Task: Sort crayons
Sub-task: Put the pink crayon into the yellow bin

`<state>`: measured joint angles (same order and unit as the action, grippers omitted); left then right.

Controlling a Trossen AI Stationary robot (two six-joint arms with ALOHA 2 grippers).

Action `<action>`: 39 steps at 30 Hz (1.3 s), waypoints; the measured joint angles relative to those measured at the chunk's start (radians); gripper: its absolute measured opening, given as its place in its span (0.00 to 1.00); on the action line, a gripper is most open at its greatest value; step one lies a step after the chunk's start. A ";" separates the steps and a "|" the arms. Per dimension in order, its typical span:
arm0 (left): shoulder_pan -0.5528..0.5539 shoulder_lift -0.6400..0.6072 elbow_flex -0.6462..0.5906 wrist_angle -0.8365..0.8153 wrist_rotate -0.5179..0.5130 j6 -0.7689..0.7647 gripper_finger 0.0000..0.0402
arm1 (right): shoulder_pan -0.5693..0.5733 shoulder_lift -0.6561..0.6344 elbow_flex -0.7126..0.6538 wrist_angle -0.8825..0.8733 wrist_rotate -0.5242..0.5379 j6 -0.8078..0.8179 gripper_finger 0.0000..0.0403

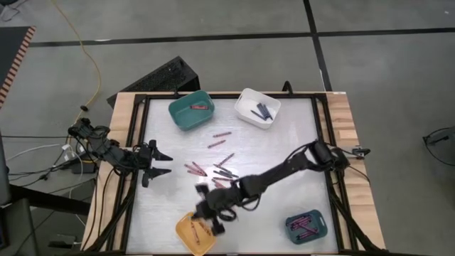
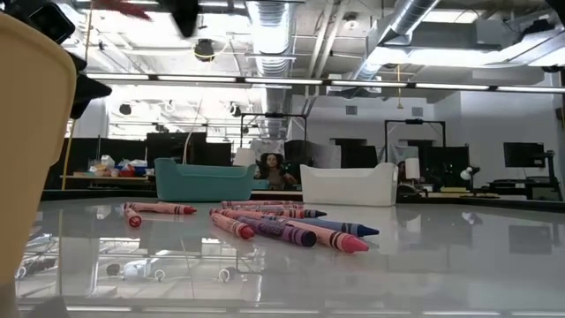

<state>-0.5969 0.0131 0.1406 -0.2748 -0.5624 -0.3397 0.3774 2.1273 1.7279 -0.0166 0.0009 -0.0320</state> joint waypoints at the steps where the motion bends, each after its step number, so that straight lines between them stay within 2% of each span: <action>1: 0.000 0.000 0.000 -0.005 0.002 -0.007 0.57 | 0.010 0.017 0.001 0.036 -0.049 -0.001 0.01; 12: 0.000 0.000 0.000 -0.003 0.005 -0.067 0.57 | 0.040 0.140 -0.001 0.250 -0.257 0.110 0.02; 17: 0.000 0.000 0.000 -0.003 0.001 -0.067 0.57 | 0.039 0.153 0.001 0.259 -0.265 0.118 0.07; 26: 0.000 0.000 0.000 -0.006 0.001 -0.066 0.57 | 0.022 0.153 0.001 0.257 -0.263 0.122 0.27; 30: 0.000 0.000 0.000 -0.006 0.001 -0.066 0.57 | -0.001 0.090 0.005 0.120 -0.255 0.086 0.29; 33: 0.000 0.000 0.000 -0.006 0.001 -0.066 0.57 | -0.032 -0.032 0.042 -0.135 -0.175 -0.019 0.29; 36: 0.000 0.000 0.000 -0.006 0.007 -0.067 0.57 | -0.071 -0.158 0.066 -0.375 -0.010 -0.105 0.29; 39: 0.000 0.000 0.000 -0.007 0.008 -0.066 0.57 | -0.123 -0.261 0.066 -0.523 0.170 -0.110 0.29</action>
<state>-0.5968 0.0132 0.1406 -0.2817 -0.5549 -0.4057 0.2540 1.8667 1.7939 -0.5398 0.1711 -0.1422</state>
